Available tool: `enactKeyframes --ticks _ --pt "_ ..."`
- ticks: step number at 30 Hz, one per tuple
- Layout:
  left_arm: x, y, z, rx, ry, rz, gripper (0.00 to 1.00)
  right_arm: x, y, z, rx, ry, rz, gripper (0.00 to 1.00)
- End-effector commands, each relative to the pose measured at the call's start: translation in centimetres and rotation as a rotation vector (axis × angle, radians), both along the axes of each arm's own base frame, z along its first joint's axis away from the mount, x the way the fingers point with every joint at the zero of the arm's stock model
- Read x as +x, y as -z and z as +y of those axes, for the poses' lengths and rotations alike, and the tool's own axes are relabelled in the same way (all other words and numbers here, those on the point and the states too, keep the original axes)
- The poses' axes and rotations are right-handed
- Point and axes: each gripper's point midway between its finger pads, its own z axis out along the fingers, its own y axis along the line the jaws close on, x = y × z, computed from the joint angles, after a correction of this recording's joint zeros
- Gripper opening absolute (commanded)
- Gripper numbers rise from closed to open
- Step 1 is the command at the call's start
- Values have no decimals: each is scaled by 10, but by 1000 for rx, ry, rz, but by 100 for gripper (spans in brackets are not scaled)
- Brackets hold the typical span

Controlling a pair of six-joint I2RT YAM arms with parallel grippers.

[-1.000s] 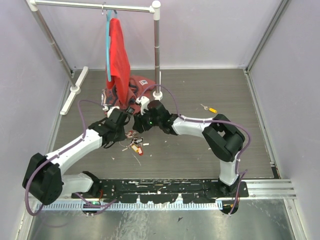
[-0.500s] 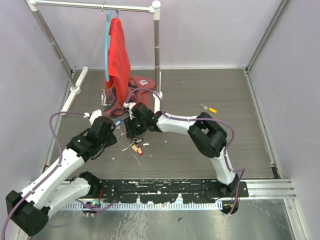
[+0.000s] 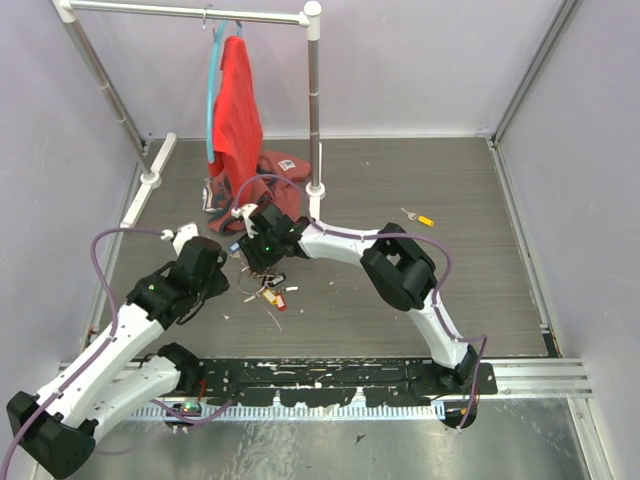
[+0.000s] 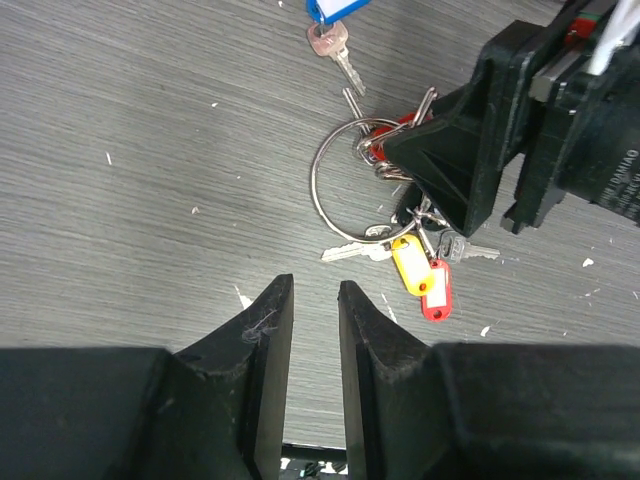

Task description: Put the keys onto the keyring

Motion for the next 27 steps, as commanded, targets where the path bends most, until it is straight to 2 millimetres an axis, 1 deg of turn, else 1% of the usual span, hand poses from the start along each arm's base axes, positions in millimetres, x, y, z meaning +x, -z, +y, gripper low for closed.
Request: enactKeyframes --ticks 1,3,5,9,10,12,14,15,16,18,21,22,23,25,27 --pt "-3 -1 10 14 -37 -19 32 3 -6 14 -14 -92 -78 52" --pt "-7 0 14 26 -42 -7 32 4 0 12 -47 -99 -77 48" --pt "-8 0 16 30 -43 -8 33 3 3 9 -78 -103 -90 45" --pt "-9 -1 16 30 -45 -10 33 -2 0 4 -103 -102 -106 38" --pt "-9 -1 16 29 -46 -10 33 -3 -4 3 -97 -104 -108 35" --pt "-8 -1 16 26 -45 -11 34 -6 -7 0 -89 -105 -109 23" --pt "-8 -1 14 23 -42 -9 34 -7 -17 0 -69 -101 -115 13" --pt "-8 0 14 20 -41 -7 34 -7 -24 0 -51 -94 -121 8" --pt "-8 -1 13 17 -39 -8 34 -8 -30 1 -32 -85 -126 1" --pt "-8 -1 12 11 -34 -9 37 -7 -53 3 24 -63 -146 1" --pt "-8 -7 7 -13 -6 -31 45 -6 -90 3 120 -33 -179 1" --pt "-5 -11 3 -33 10 -58 48 -5 -103 1 153 -20 -188 1" --pt "-3 -16 0 -52 29 -83 51 -5 -121 -2 195 -4 -205 1" --pt "-1 -25 -7 -87 64 -130 57 -5 -141 -9 250 24 -222 1" --pt "1 -35 -15 -121 113 -178 62 -7 -155 -17 288 39 -241 1"
